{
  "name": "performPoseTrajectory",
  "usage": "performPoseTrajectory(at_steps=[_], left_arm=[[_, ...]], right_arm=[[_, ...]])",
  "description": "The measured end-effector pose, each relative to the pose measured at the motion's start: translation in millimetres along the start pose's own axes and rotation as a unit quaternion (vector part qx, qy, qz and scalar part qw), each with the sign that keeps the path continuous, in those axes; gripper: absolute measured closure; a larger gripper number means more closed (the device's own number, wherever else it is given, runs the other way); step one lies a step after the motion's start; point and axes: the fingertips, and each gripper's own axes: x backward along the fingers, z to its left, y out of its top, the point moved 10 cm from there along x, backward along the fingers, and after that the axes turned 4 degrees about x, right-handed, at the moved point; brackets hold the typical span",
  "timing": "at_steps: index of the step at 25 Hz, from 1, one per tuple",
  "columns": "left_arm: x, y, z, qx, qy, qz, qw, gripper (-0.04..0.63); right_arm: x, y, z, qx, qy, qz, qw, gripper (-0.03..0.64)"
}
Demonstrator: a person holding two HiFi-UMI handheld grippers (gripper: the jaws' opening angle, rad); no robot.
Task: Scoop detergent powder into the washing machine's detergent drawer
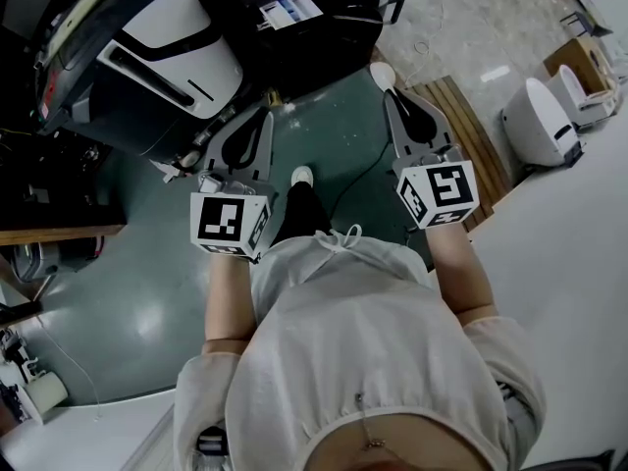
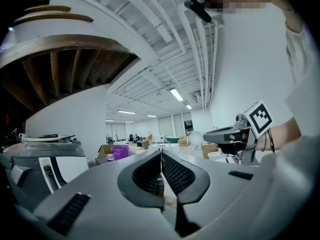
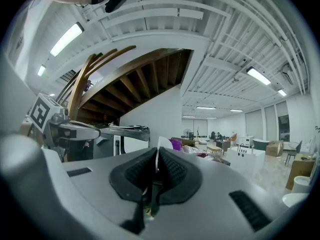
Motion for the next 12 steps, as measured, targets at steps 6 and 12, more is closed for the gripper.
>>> performPoseTrajectory(at_steps=[6,12], left_arm=[[-53.5,-11.3,27.0,-0.004,-0.010,0.009,0.9999,0.572],[-137.1,-11.5,81.4,0.007,-0.017,0.004,0.9998,0.574]], right_arm=[[-48.9,-12.3,-24.4,-0.004,-0.002,0.008,1.000,0.607],[-135.3,-14.2,-59.9,-0.005,-0.005,0.023,1.000,0.607]])
